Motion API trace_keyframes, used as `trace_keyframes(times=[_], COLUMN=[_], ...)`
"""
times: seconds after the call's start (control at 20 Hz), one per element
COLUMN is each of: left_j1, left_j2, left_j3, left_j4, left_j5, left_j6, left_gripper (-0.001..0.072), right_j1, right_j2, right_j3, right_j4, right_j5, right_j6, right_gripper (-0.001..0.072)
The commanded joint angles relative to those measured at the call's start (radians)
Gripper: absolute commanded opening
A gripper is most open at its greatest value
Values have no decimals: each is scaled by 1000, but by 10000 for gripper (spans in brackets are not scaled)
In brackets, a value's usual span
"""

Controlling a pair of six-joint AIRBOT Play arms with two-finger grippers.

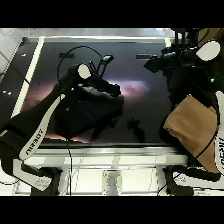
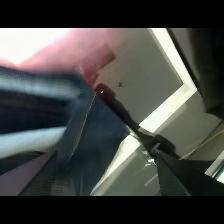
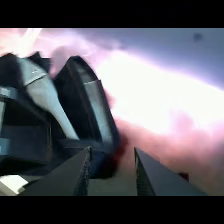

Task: Fold the clothes and pants, and hang the long-sleeved shirts on hangers.

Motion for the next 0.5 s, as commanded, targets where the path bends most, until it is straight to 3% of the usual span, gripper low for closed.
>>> trace_keyframes(times=[0.0, 0.1, 0.2, 0.4, 0.45], left_j1=[67, 182, 286, 389, 398], left_j2=[71, 172, 319, 700, 775], left_j3=[29, -8, -178, -758, -865], left_j4=[170, 248, 228, 228, 224], left_j5=[-152, -254, -288, -167, -87], left_j6=[-65, -165, -178, -351, -429], left_gripper=[691, 691, 682, 682, 682], right_j1=[-69, -75, -67, -38, -25], right_j2=[-6, -17, -39, -88, -108], right_j3=[0, 0, -19, -151, -171], right_j4=[-15, -15, 3, 114, 127], right_j5=[59, 97, 126, 93, 85], right_j6=[-1, -3, -22, -95, -101], right_gripper=[319, 320, 325, 352, 402])
